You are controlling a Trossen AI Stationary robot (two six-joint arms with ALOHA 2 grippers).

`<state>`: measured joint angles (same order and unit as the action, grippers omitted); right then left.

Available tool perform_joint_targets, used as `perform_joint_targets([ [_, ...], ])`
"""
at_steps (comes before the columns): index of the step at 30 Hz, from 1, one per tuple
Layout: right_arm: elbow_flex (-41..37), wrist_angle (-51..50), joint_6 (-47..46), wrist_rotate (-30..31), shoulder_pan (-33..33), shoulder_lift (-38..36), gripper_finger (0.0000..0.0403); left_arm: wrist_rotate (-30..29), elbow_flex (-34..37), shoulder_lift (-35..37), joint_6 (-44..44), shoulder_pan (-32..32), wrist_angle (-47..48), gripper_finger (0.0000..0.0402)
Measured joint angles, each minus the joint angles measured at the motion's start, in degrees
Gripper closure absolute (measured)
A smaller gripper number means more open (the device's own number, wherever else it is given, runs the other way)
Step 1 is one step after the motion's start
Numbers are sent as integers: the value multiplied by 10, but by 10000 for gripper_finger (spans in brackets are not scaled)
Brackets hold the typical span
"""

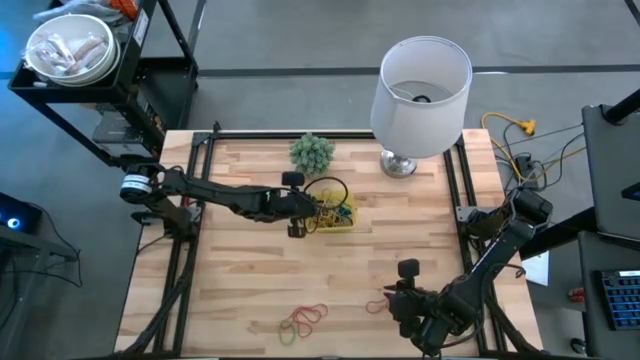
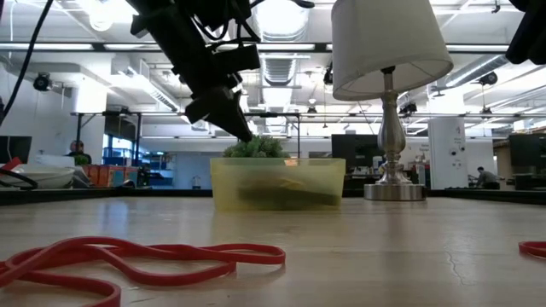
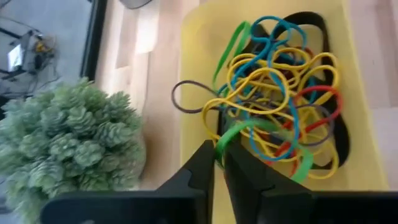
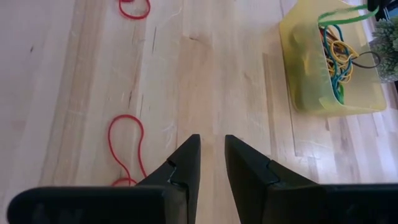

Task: Pick and place rubber bands into bin
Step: Put the green rubber band into the yellow bin, then put the red rubber band into the yellow bin

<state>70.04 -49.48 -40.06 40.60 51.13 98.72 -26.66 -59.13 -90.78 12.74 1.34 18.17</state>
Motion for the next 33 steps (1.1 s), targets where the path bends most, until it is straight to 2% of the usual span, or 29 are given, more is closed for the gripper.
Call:
perform_joint_targets([
  [7,0,3,0,0,0,0,335,6,1,0,1,-1,-3,309],
  [12,-11,10,-7,0,0,0,335,4,-1,0,-2,-1,-8,278],
  [18,-62,55,-39,-13,0,0,335,7,2,6,-33,17,4,274],
  [23,-122,159,-33,-22,-2,0,335,10,7,7,-64,58,10,274],
  [28,-176,283,-1,-106,-2,0,334,11,14,7,-79,110,9,274],
  [33,-188,323,0,-128,-1,0,318,8,14,7,-94,150,7,274],
])
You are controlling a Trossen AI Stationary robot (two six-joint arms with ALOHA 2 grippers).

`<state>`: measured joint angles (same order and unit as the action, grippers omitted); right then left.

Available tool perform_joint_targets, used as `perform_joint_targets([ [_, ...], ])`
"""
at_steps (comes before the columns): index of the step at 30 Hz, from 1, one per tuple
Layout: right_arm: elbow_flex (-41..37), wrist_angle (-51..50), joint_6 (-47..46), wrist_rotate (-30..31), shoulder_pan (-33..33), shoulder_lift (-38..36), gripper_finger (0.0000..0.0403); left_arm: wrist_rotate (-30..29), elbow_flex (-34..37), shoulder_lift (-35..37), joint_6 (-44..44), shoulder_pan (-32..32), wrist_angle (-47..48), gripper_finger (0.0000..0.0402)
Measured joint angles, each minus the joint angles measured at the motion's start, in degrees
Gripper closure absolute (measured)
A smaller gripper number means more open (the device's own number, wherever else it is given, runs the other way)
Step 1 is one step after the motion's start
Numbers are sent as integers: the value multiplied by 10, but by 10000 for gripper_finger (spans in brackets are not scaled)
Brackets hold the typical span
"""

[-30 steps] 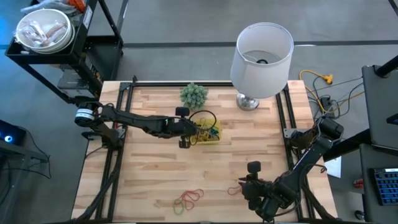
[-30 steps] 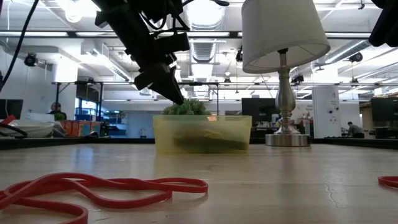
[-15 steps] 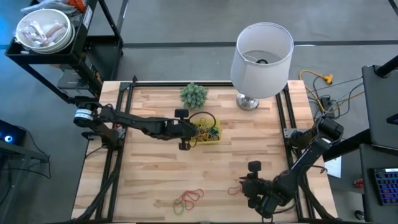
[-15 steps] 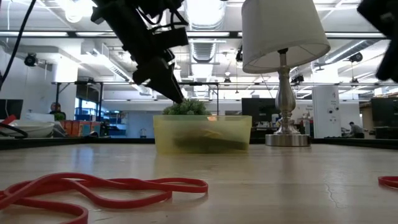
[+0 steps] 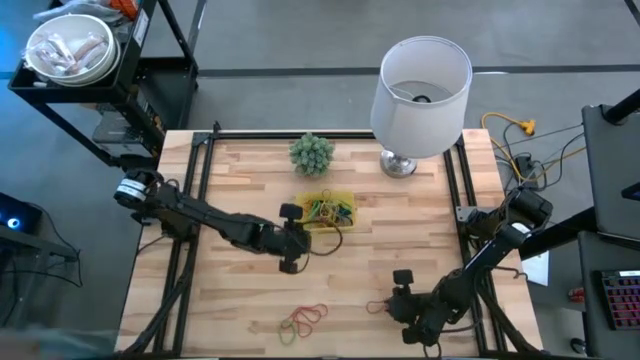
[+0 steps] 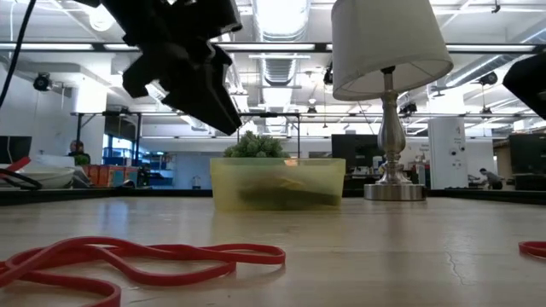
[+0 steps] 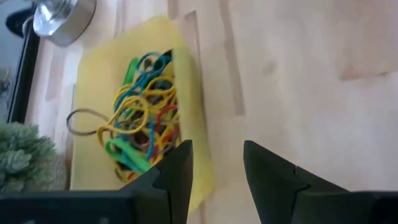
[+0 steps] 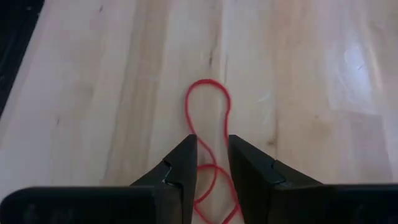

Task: Pick and place rubber bands into bin
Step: Put the red rubber band into the yellow bin

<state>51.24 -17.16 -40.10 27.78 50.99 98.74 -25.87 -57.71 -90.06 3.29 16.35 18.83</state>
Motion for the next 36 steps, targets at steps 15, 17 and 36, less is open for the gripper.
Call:
perform_joint_targets([
  [15,-20,65,-2,-67,-31,40,263,-2,1,0,-20,41,-23,274],
  [17,-20,64,-2,-68,-33,40,263,-2,2,0,-25,45,-24,274],
  [36,26,14,111,-77,-33,43,395,-2,32,3,-31,67,-38,274],
])
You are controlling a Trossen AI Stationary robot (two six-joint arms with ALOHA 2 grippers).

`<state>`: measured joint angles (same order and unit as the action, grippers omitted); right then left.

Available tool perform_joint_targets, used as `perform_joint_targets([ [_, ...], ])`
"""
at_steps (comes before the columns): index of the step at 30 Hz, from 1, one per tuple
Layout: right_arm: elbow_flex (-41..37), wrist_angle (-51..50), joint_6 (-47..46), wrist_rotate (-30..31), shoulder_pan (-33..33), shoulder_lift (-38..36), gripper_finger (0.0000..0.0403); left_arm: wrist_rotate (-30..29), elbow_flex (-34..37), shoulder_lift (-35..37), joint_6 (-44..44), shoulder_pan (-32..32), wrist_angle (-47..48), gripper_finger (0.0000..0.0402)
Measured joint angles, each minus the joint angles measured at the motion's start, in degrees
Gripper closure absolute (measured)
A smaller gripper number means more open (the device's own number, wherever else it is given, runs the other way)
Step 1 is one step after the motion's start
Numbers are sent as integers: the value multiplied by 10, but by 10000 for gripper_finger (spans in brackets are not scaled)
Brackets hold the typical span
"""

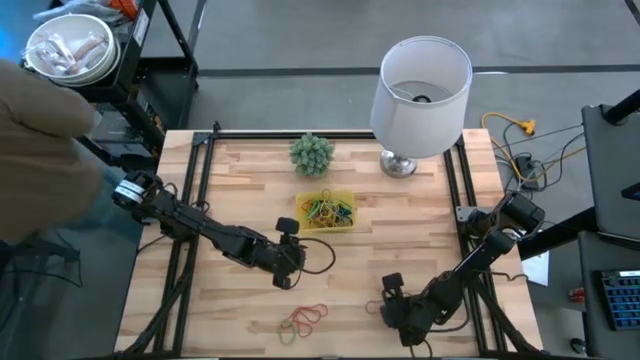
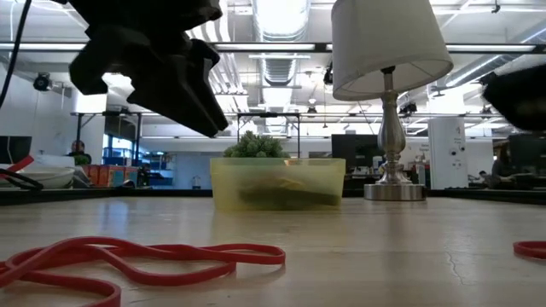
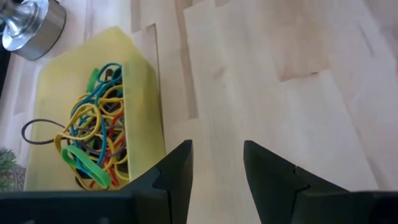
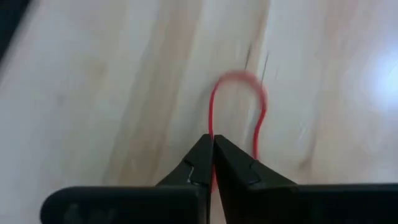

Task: Pick and place rubber bands into bin
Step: Put the red rubber band into the yellow bin

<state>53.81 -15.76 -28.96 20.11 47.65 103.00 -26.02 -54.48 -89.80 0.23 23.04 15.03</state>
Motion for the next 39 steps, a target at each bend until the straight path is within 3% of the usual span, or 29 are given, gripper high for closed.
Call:
perform_joint_targets([
  [11,154,-186,154,225,0,-3,395,0,1,8,-19,35,16,274],
  [17,214,-199,290,324,-22,-4,395,2,1,11,-76,59,54,274],
  [30,283,-196,474,320,-189,-5,395,2,5,17,-91,101,57,274],
  [39,294,-183,506,219,-346,-6,394,2,15,17,-91,111,57,274],
])
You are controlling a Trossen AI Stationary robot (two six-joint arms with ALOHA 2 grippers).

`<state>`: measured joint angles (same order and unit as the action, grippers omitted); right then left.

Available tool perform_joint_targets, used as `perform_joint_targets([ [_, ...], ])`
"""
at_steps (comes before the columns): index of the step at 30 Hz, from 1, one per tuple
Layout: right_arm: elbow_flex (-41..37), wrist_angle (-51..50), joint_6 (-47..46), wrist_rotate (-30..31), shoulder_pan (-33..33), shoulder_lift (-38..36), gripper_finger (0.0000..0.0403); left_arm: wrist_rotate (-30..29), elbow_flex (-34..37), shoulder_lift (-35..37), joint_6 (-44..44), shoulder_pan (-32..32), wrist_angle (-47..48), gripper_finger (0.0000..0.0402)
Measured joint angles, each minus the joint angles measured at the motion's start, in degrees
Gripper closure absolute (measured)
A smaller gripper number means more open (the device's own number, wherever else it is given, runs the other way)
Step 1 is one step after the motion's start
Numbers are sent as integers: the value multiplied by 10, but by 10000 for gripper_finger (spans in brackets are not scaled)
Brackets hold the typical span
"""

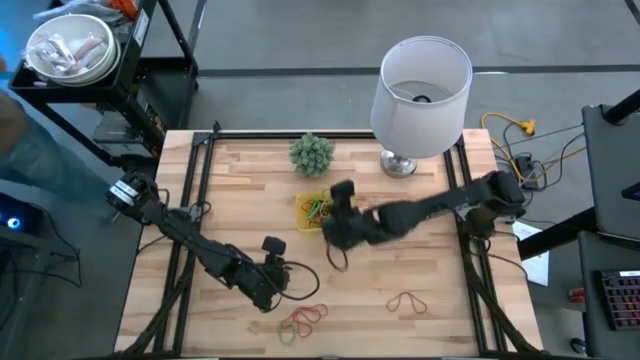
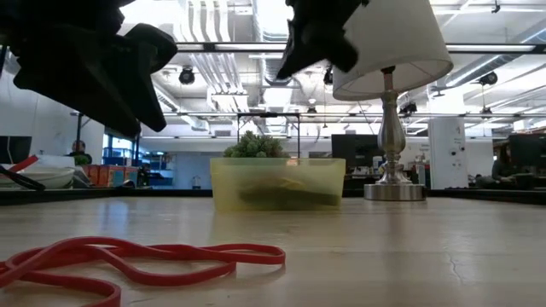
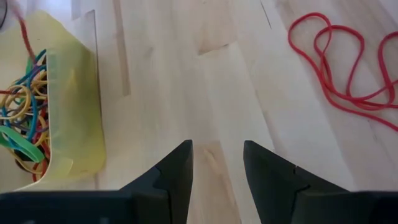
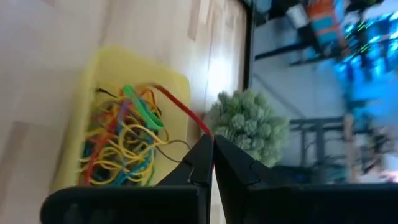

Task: Pick and place rubber bands into bin
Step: Put the red rubber band into the yellow bin, then put the green rubber band into the yellow bin

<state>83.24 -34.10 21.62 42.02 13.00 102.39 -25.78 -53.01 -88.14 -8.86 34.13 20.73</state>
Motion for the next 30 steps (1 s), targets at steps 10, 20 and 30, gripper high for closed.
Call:
perform_joint_targets([
  [10,-12,1,-46,-156,-118,0,394,0,5,0,0,0,-1,274],
  [20,-44,1,-141,-296,-170,0,369,0,19,0,0,0,-9,274],
  [30,-52,-7,-161,-305,-168,0,267,0,19,0,0,0,-16,274],
])
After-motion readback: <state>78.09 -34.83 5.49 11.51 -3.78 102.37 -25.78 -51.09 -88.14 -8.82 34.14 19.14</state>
